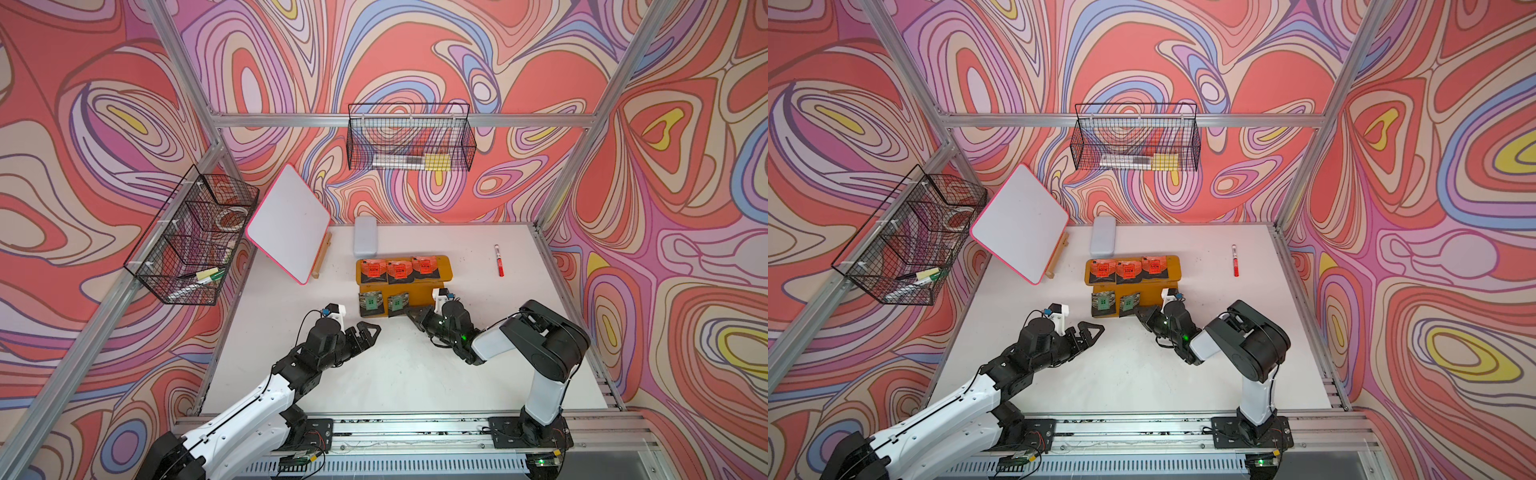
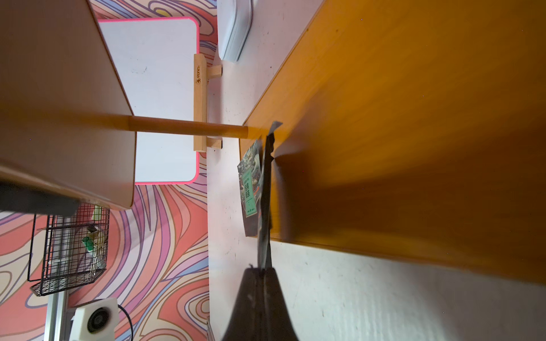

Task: Place the tea bags on the shelf by color
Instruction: Place the tea bag on the shelf.

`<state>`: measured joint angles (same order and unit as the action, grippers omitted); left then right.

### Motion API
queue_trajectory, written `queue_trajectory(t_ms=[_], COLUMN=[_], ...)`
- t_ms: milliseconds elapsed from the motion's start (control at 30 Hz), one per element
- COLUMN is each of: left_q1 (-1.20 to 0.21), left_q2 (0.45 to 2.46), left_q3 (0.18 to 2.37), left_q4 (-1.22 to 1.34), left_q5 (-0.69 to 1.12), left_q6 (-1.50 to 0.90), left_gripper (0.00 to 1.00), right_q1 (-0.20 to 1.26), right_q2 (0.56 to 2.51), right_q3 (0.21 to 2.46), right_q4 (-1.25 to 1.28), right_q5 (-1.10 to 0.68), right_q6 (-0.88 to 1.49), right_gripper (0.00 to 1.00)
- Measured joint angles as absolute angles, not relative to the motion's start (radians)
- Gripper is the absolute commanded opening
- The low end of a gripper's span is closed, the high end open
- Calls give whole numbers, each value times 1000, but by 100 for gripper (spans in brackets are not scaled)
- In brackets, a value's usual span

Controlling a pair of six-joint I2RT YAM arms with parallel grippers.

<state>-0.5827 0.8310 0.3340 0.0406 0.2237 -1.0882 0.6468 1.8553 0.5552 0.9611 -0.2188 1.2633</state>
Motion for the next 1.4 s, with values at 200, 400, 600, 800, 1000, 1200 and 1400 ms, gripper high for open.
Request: queue_trajectory(t_ms=[200, 400, 600, 800, 1000, 1200, 1400], left_q1=[-583, -583, -583, -583, -583, -583, -583], left_q2=[818, 817, 813, 807, 806, 796, 793], left_q3=[334, 334, 334, 334, 334, 334, 334], left_q4=[36, 36, 36, 36, 36, 36, 36], left_q5=[223, 223, 220, 217, 216, 212, 209], left_q6=[-1088, -1088, -1088, -1088, -1088, -1088, -1088], left_gripper=[88, 88, 89, 89, 89, 88, 89], right_q1=[636, 630, 627, 622, 615, 614, 614], right_q2=[1861, 1884, 1903, 1906, 1919, 1936, 1936], right_q3=[599, 623, 631, 640, 643, 656, 656], right_q4=[915, 883, 866, 859, 859, 856, 843], right_q5=[-239, -253, -260, -259, -259, -262, -263], right_q6=[1263, 1269, 1281, 1287, 1295, 1301, 1304], right_gripper=[0, 0, 0, 0, 0, 0, 9])
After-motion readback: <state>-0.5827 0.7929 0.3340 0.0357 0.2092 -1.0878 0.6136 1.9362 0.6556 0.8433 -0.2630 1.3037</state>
